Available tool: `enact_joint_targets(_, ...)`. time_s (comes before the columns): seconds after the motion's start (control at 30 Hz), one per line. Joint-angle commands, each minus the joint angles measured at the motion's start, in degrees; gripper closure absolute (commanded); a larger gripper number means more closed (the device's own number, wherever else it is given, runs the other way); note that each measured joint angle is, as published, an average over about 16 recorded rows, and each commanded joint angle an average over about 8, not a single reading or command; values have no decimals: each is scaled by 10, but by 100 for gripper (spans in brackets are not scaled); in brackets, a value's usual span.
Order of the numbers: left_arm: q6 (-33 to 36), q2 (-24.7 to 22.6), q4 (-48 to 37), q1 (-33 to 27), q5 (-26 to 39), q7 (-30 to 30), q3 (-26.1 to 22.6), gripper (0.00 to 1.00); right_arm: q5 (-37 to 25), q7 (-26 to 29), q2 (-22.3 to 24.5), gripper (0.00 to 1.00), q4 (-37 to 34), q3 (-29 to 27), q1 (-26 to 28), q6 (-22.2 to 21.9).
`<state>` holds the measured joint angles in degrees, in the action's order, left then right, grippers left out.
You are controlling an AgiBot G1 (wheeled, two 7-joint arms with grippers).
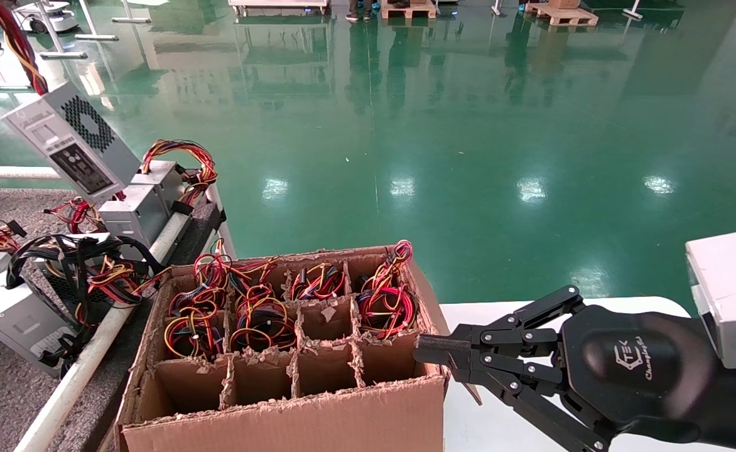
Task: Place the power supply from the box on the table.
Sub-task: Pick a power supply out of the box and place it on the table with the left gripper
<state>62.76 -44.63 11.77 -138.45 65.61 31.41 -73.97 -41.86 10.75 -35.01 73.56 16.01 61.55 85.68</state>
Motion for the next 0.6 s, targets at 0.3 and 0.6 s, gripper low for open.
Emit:
enact_joint_targets(0.3, 5, 4, -8, 7, 6, -11, -8, 100, 0, 0, 0, 100, 0, 0, 0, 0)
enact_joint_targets(0.6, 3, 7, -14, 10, 11, -17, -13, 100, 0, 0, 0, 100, 0, 0, 0, 0)
